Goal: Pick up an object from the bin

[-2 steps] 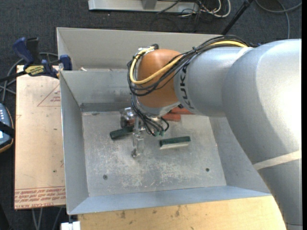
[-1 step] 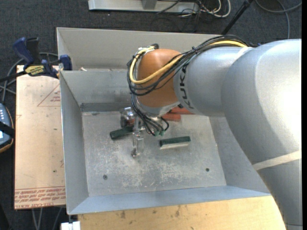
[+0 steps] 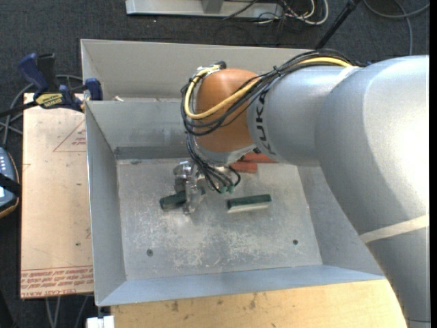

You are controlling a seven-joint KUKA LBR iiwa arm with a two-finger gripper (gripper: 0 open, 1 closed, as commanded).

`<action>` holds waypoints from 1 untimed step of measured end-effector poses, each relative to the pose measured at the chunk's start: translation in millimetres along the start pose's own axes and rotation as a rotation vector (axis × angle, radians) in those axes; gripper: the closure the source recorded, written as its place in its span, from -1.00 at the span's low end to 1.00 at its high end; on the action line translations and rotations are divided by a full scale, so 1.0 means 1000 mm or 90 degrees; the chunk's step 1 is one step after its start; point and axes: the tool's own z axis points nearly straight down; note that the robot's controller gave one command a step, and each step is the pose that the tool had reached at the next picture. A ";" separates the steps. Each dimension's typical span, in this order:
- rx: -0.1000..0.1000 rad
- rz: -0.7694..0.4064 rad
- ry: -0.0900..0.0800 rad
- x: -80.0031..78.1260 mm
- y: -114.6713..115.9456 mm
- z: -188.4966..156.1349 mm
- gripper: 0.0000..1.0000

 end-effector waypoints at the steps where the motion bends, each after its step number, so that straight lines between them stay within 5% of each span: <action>1: 0.000 0.001 -0.002 -0.002 0.000 -0.044 1.00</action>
Offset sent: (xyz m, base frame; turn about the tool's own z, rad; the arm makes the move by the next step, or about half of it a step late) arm 0.0001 -0.0001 0.0408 0.0000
